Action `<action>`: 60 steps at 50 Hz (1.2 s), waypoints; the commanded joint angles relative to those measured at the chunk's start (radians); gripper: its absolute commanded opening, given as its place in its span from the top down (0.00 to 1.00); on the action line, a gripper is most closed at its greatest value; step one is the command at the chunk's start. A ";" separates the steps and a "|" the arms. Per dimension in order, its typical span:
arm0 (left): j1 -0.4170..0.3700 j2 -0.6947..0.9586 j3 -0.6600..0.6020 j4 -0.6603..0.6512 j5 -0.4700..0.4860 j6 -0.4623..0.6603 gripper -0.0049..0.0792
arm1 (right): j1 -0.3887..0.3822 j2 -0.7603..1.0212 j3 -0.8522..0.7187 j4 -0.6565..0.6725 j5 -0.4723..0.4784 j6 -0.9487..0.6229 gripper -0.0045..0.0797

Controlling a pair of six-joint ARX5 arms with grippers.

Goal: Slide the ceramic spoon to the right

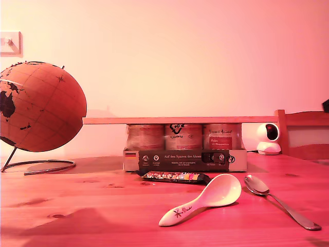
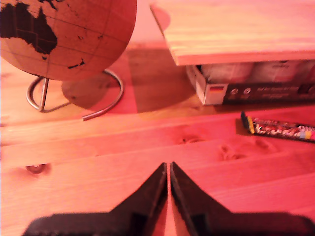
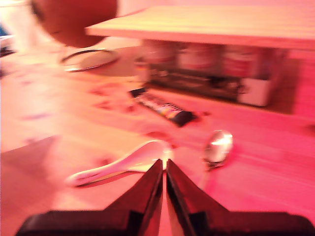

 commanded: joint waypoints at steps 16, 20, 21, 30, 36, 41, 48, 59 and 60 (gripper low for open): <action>0.003 -0.084 -0.050 0.029 -0.026 -0.013 0.97 | -0.197 -0.006 -0.032 0.066 0.038 -0.070 0.96; 0.003 -0.084 -0.051 0.029 -0.029 -0.013 0.97 | -0.250 -0.006 -0.032 0.083 0.004 -0.077 0.96; 0.003 -0.084 -0.052 0.029 -0.031 -0.013 0.97 | -0.262 -0.006 -0.032 0.085 0.002 -0.078 0.96; 0.003 -0.085 -0.071 0.035 -0.046 -0.008 0.97 | -0.387 -0.006 -0.039 0.121 -0.082 -0.072 0.96; 0.003 -0.101 -0.114 0.056 -0.072 -0.005 0.97 | -0.436 -0.006 -0.039 0.143 -0.111 -0.077 0.96; 0.003 -0.137 -0.148 0.075 -0.086 0.001 0.97 | -0.483 -0.006 -0.039 0.146 -0.140 -0.073 0.96; 0.003 -0.216 -0.179 0.073 -0.086 0.002 0.97 | -0.500 -0.006 -0.039 0.146 -0.204 -0.075 0.96; 0.000 -0.308 -0.183 0.059 -0.082 0.002 0.97 | -0.500 -0.006 -0.039 0.119 -0.211 -0.073 0.96; 0.000 -0.312 -0.183 0.060 -0.082 0.001 0.97 | -0.500 -0.006 -0.039 0.111 -0.210 -0.073 0.96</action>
